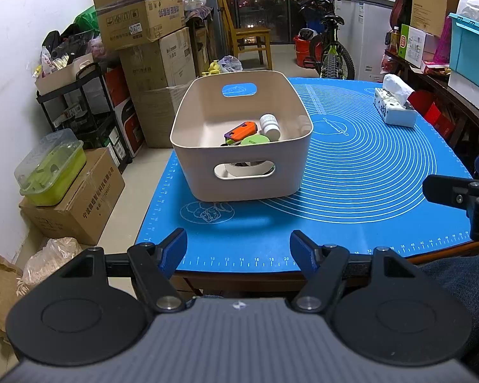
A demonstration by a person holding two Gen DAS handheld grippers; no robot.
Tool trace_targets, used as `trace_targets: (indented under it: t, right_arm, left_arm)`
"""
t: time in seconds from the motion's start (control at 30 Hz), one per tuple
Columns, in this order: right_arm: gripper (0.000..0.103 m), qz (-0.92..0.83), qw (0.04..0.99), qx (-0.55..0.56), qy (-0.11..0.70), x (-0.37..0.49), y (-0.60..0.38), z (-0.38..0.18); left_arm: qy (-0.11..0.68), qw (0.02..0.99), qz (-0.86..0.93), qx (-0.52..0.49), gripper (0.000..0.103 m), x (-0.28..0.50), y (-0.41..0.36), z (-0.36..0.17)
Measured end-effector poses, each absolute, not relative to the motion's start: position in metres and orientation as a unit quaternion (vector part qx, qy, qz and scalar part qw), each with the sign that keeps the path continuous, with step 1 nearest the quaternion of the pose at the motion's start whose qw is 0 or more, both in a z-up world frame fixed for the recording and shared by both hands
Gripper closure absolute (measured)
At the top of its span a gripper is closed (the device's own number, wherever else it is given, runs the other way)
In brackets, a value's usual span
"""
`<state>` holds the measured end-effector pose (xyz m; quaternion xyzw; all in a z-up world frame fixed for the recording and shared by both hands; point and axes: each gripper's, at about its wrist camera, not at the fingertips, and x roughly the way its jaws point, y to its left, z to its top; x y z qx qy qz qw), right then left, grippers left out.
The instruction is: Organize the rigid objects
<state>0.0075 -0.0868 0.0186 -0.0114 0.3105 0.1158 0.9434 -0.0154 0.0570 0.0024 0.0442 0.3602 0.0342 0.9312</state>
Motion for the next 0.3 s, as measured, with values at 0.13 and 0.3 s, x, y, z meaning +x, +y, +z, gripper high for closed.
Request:
trace_targets:
  t: [0.13, 0.3]
  right_arm:
    - [0.007, 0.115, 0.943, -0.011, 0.311, 0.0076, -0.0867, 0.0185]
    - [0.007, 0.115, 0.943, -0.011, 0.312, 0.0081, -0.0872, 0.0176]
  left_arm:
    - [0.36, 0.931, 0.034, 0.044, 0.031, -0.0157, 0.057, 0.0026]
    - [0.36, 0.931, 0.035, 0.044, 0.031, -0.0149, 0.0548, 0.0018]
